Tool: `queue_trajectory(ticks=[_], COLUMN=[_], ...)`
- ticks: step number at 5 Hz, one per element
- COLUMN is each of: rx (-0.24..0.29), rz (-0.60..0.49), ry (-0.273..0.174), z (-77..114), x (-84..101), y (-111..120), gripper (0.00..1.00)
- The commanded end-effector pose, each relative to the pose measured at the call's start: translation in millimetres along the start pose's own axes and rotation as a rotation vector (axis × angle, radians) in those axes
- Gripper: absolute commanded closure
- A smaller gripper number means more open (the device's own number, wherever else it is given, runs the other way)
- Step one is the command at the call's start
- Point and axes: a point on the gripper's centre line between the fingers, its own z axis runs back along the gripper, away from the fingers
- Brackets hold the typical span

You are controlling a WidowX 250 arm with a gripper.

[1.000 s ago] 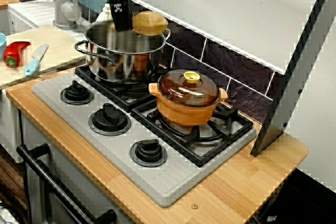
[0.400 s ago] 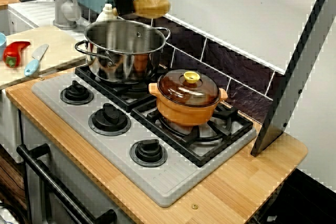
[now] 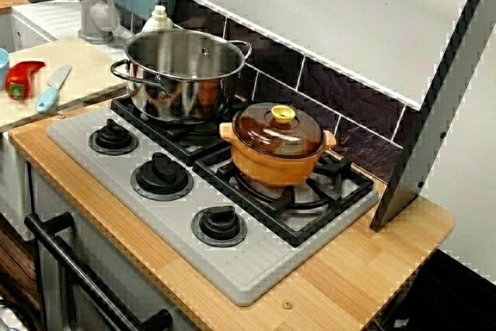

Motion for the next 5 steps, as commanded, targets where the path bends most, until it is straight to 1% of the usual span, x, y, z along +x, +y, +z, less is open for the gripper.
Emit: queue_trajectory(ticks=[1, 2, 3, 4, 5], rx=[0.032, 0.028, 0.028, 0.017, 0.015], rz=[-0.029, -0.06, -0.071, -0.082, -0.09], ry=[-0.044, -0.028, -0.019, -0.018, -0.019], z=[33.6, 35.5, 37.3, 42.9, 46.0], x=[19.6, 31.3, 36.5, 44.0, 46.8], y=[-2.0, -15.7, -22.4, -28.6, -31.6], gripper=[1.0, 1.0, 1.0, 1.0, 1.0])
